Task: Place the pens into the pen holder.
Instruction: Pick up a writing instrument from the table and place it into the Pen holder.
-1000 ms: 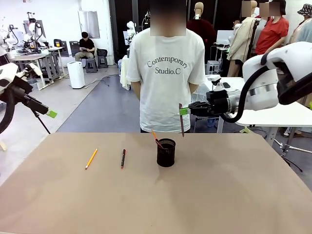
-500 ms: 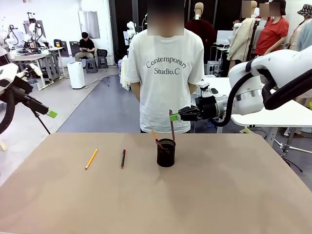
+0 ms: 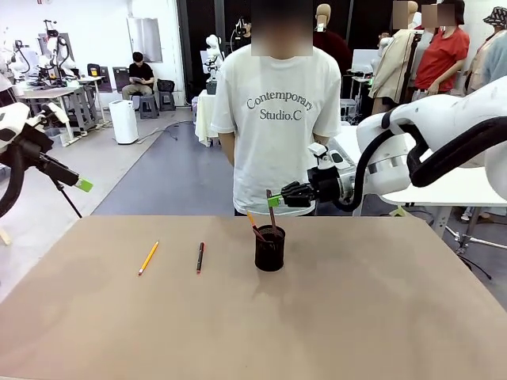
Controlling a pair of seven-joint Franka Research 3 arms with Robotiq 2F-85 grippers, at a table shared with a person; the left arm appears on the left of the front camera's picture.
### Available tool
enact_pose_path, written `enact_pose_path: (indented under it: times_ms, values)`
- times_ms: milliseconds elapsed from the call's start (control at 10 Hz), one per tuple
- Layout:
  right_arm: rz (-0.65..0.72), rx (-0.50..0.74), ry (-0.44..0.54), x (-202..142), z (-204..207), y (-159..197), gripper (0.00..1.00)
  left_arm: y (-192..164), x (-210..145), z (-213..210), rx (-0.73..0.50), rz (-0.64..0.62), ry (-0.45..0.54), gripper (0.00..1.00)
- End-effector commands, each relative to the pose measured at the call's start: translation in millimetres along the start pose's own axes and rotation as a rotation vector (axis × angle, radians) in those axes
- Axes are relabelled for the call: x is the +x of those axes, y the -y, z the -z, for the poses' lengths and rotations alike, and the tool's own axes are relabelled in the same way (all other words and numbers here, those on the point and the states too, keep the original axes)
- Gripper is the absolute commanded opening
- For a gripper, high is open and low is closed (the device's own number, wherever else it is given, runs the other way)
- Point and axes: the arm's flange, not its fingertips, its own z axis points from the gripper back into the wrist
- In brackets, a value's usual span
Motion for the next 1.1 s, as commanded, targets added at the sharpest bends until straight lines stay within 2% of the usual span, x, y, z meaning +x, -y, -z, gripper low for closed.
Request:
enact_pose_path:
  times_ms: [0,500,600,1000]
  values:
    - [-0.029,-0.007,-0.024,0,11,8,0.0,0,0,-1,0.0,0.007,0.0,1.0]
    - [-0.025,0.026,-0.066,1,6,12,0.96,0,0,-1,0.0,0.007,0.0,1.0]
    - [-0.029,0.017,-0.081,2,2,11,1.0,0,0,-1,0.0,0.007,0.0,1.0]
    - [-0.051,-0.038,-0.112,23,-21,7,1.0,0,0,-1,0.0,0.007,0.0,1.0]
